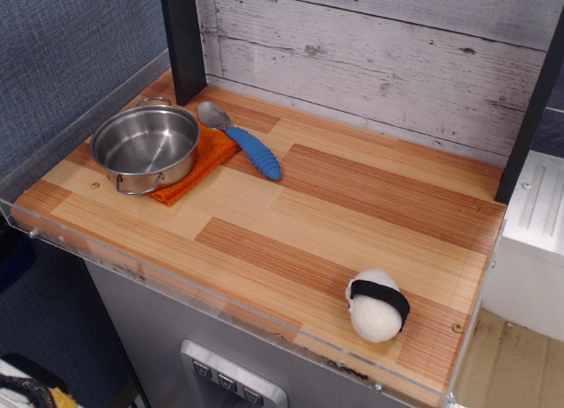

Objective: Move the blue spoon to the lower middle of the table

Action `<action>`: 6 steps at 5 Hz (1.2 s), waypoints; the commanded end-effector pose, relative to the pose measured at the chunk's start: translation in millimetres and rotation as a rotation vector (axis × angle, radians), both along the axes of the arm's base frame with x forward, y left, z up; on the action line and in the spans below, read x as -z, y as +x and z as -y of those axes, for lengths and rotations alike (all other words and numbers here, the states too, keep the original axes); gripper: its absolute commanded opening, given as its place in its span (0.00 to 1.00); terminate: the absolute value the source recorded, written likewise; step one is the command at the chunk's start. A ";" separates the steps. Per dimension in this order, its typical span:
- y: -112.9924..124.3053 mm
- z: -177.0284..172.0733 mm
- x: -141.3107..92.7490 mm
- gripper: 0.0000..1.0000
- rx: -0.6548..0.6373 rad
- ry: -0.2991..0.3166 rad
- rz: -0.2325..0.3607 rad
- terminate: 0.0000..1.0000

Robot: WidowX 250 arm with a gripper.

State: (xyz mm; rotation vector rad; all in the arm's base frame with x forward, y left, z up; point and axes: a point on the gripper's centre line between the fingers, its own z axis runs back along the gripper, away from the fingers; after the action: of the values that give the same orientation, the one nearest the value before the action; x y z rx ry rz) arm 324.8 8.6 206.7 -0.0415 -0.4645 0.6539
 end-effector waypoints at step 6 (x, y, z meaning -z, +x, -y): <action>0.3 -65.0 101.2 1.00 -0.568 -0.185 0.008 0.00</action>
State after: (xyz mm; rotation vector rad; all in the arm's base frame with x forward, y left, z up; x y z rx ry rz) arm 328.9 72.4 95.6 -0.0768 -0.3927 1.2564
